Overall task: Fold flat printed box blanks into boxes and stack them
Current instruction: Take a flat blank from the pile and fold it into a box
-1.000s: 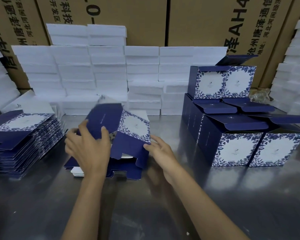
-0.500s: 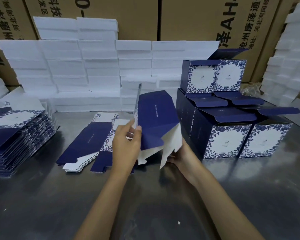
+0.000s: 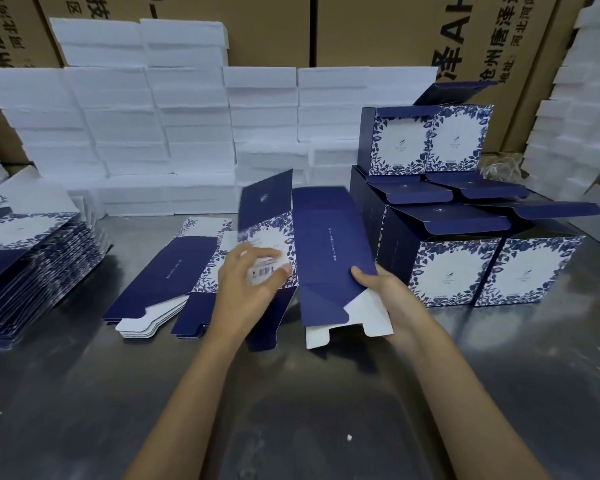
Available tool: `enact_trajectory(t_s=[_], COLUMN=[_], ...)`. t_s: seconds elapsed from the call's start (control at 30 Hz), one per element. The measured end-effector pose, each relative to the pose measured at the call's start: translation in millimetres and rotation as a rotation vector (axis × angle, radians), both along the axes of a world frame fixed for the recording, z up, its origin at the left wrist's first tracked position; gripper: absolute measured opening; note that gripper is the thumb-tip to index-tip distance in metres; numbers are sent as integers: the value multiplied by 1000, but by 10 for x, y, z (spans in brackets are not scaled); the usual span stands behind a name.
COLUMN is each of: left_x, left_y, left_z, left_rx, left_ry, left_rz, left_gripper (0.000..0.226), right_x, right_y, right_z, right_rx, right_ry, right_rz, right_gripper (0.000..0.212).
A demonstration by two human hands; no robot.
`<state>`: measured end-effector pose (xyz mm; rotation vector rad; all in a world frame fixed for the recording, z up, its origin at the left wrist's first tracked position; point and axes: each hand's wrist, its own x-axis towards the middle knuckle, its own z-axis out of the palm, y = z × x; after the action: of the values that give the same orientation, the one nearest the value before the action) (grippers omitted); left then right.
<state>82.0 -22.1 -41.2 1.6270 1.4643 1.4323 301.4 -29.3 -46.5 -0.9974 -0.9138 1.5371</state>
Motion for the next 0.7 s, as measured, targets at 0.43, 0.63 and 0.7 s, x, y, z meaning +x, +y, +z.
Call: enact_trajectory(t_s=[0.43,0.63,0.7], left_x=[-468,-517,-502], left_y=[-31,-42,-49], left_z=[55,67,72], left_rx=[-445,-490,-490], left_ry=[-547,-549,-558], left_rz=[-321,-392,-375], left_gripper=[55,57,55], right_x=[68,33,35], right_y=[-81,-75,-85], right_z=[-27,-41,-43], right_rx=[6,78,87], right_ry=[157,43,4], right_rz=[37,-43,-26], right_gripper=[45,32,32])
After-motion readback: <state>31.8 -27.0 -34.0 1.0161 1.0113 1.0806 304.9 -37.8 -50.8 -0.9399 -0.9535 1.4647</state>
